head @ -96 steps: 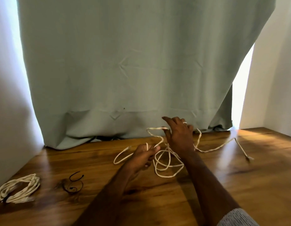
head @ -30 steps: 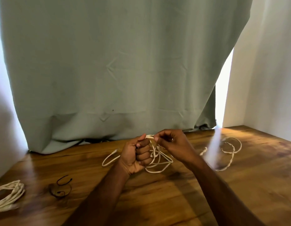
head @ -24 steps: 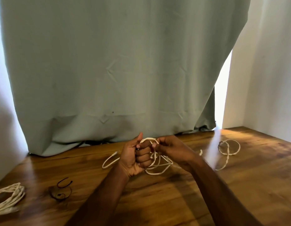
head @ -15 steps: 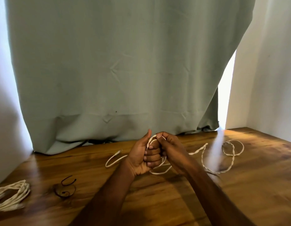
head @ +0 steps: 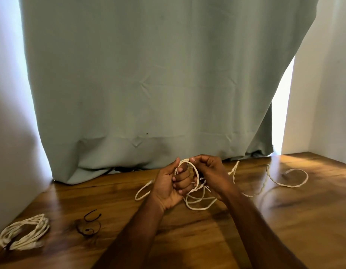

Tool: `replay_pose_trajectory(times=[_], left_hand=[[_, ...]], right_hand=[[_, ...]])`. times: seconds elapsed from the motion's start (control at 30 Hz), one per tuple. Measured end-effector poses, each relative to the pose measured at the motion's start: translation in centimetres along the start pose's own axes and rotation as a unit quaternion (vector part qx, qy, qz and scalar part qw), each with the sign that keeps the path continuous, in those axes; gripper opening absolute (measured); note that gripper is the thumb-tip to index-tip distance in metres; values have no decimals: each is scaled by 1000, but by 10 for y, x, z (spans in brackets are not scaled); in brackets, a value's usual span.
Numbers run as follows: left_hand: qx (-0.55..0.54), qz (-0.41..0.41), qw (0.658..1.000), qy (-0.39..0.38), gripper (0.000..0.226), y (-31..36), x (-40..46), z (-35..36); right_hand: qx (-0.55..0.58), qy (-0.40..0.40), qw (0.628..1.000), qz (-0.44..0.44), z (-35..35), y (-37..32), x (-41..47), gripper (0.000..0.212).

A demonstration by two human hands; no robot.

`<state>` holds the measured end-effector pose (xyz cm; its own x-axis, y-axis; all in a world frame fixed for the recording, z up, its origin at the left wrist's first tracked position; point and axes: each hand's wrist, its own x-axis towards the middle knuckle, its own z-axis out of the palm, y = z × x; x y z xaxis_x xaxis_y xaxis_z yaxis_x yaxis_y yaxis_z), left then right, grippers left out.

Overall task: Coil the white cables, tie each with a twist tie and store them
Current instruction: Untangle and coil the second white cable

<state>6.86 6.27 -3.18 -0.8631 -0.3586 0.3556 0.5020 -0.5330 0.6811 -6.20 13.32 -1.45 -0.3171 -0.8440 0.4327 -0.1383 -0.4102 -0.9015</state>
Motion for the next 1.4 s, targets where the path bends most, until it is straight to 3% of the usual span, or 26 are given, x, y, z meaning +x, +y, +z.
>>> replay_pose_trajectory(times=[0.17, 0.27, 0.4, 0.57, 0.7, 0.83, 0.97, 1.13, 1.2, 1.33, 1.4], left_hand=[[26, 21, 998, 55, 48, 3, -1, 1], [22, 30, 997, 66, 51, 6, -3, 1], [10, 61, 995, 76, 46, 7, -7, 5], [24, 77, 992, 96, 46, 9, -3, 24], [27, 98, 990, 98, 47, 10, 8, 35], [37, 126, 987, 91, 49, 17, 30, 55], [-2, 138, 989, 56, 47, 15, 58, 86], [-16, 139, 990, 32, 44, 2, 81, 113], [-5, 138, 990, 31, 49, 0, 85, 116], [39, 134, 989, 46, 56, 4, 87, 117], [51, 135, 988, 54, 58, 5, 89, 118]], right_hand=[[-147, 82, 984, -54, -8, -9, -2, 27], [-173, 66, 982, -30, -10, -10, -5, 32], [-87, 6, 993, 85, -20, -11, -12, 20], [56, 27, 987, 149, -23, -6, -21, 13], [-5, 48, 991, 125, -28, -13, -29, 19], [-160, 58, 983, 69, -50, -33, -31, 18], [-230, 46, 971, 42, -70, -58, -30, 15], [-306, 10, 951, -39, -77, -76, -42, 52], [-329, -6, 941, -75, -82, -79, -47, 44], [-402, -58, 907, -111, -89, -82, -47, 5], [-388, -66, 914, -96, -86, -86, -49, 27]])
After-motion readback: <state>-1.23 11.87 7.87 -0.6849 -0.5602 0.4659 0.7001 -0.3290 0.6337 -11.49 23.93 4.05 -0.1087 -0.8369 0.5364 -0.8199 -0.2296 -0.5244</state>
